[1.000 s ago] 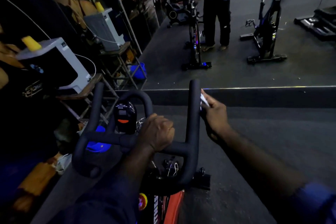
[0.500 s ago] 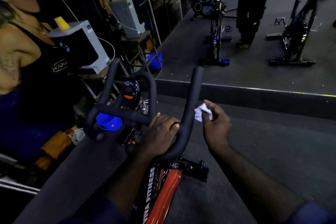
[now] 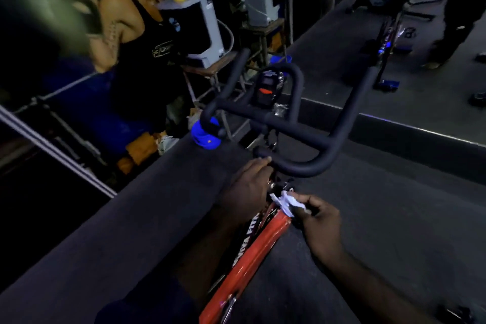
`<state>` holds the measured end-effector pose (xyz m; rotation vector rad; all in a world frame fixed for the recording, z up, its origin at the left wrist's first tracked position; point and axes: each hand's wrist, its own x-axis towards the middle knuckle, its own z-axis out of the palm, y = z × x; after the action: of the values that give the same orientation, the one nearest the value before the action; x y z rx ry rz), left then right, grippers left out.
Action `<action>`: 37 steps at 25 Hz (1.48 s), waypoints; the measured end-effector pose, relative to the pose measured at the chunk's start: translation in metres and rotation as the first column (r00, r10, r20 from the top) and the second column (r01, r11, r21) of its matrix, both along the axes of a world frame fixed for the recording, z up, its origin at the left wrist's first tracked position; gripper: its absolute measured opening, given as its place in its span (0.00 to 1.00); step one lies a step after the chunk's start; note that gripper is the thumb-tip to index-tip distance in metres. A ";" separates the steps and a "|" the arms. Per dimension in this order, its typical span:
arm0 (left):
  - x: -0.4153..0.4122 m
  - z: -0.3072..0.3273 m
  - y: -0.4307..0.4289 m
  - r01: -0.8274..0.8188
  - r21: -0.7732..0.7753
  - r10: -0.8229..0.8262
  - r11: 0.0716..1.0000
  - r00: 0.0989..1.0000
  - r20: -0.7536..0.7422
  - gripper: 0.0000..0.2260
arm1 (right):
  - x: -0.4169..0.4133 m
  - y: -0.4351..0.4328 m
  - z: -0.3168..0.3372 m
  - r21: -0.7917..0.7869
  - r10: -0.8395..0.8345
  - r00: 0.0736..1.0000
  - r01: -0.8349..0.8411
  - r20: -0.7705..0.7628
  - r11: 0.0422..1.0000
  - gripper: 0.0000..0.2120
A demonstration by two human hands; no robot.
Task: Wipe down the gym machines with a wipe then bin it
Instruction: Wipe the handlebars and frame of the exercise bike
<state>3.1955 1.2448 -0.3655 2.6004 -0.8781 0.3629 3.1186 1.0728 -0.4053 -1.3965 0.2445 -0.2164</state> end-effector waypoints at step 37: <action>-0.510 0.058 0.771 -0.834 -0.551 0.374 -0.029 0.502 -0.780 0.14 | -0.271 0.829 0.064 0.153 0.911 0.374 -0.903 -0.175 0.400 0.08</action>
<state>2.6856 2.0155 -0.3075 1.5480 0.7330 0.3465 2.8478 1.9022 -0.3417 -1.3293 -0.3789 0.9132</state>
